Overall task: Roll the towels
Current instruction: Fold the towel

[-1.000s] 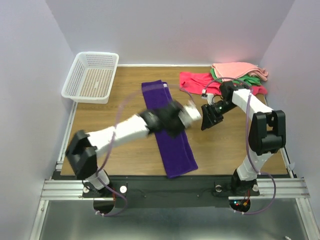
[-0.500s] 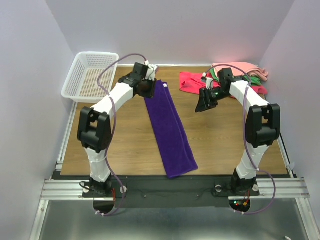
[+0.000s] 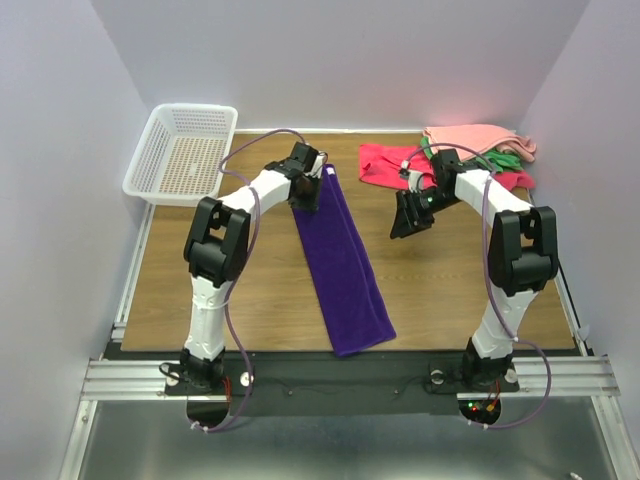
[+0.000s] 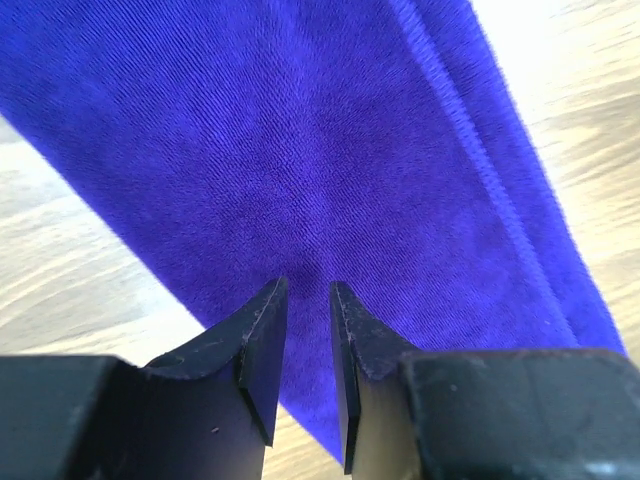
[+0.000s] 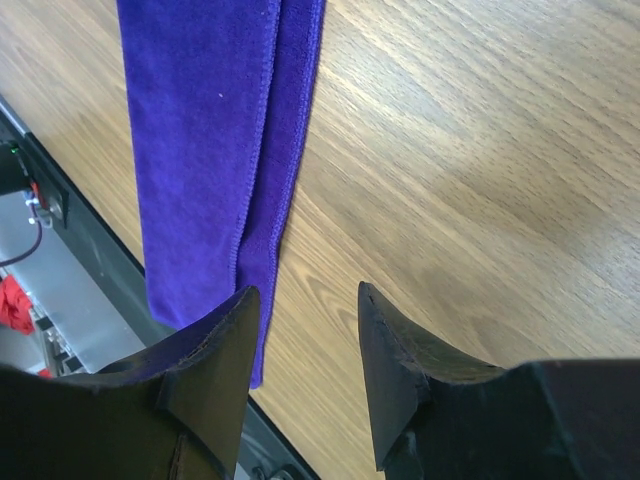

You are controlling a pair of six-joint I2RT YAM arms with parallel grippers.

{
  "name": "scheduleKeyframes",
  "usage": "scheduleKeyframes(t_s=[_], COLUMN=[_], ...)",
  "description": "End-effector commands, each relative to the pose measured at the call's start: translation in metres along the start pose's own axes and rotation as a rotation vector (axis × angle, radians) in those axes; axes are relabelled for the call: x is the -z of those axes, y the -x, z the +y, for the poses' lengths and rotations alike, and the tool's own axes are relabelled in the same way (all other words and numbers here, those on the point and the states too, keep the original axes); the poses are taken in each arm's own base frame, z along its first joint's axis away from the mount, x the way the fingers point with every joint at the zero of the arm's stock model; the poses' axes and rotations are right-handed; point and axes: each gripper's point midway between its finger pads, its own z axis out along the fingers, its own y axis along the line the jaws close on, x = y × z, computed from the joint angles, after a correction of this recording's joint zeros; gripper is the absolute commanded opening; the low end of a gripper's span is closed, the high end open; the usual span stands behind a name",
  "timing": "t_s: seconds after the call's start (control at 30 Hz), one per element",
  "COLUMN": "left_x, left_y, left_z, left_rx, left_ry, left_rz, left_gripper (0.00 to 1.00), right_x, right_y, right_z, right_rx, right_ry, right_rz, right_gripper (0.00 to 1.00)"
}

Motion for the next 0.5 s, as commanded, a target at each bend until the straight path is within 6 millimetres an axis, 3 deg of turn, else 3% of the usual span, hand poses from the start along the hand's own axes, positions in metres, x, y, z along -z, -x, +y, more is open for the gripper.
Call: scheduleKeyframes(t_s=[0.0,0.13,0.17,0.2,0.23,0.27,0.33,0.37,0.43,0.47], left_x=[-0.006,-0.017,-0.017,-0.029,-0.033,-0.03,-0.046,-0.045,-0.054,-0.052], left_y=[-0.007,-0.008,0.007,-0.004,-0.001,0.013,0.011,0.025,0.03,0.044], left_z=[0.004,0.01,0.007,0.012,0.015,0.013,0.015,0.018,0.021,0.023], left_rx=[0.015,-0.022,-0.039,-0.061,-0.07,-0.075,-0.094,-0.093,-0.08,-0.102], left_ry=[0.041,0.059,0.05,0.064,0.063,0.052,0.024,0.016,-0.009,-0.02], left_rz=[0.032,0.071,0.046,0.097,0.106,0.096,0.124,0.092,0.083,0.052], left_gripper=[0.35,0.35,0.35,0.35,0.34,0.34,0.32,0.32,0.31,0.31], right_x=[0.004,0.0,-0.001,-0.003,-0.005,-0.006,-0.007,-0.008,-0.01,-0.011], right_y=[0.004,-0.005,-0.008,-0.011,-0.015,-0.017,-0.02,-0.02,-0.022,-0.024], right_z=[0.003,0.003,0.003,0.002,0.001,0.0,0.0,0.001,0.003,0.004], right_rx=[0.046,0.039,0.037,0.039,0.034,0.032,0.03,0.029,0.03,0.033], right_ry=[-0.01,-0.001,0.0,0.001,0.002,0.001,0.002,0.007,0.015,0.019], right_rz=[-0.021,0.001,0.009,0.015,0.025,0.03,0.039,0.04,0.049,0.054], right_gripper=[0.5,0.5,0.5,0.5,0.5,0.5,0.5,0.5,0.5,0.5])
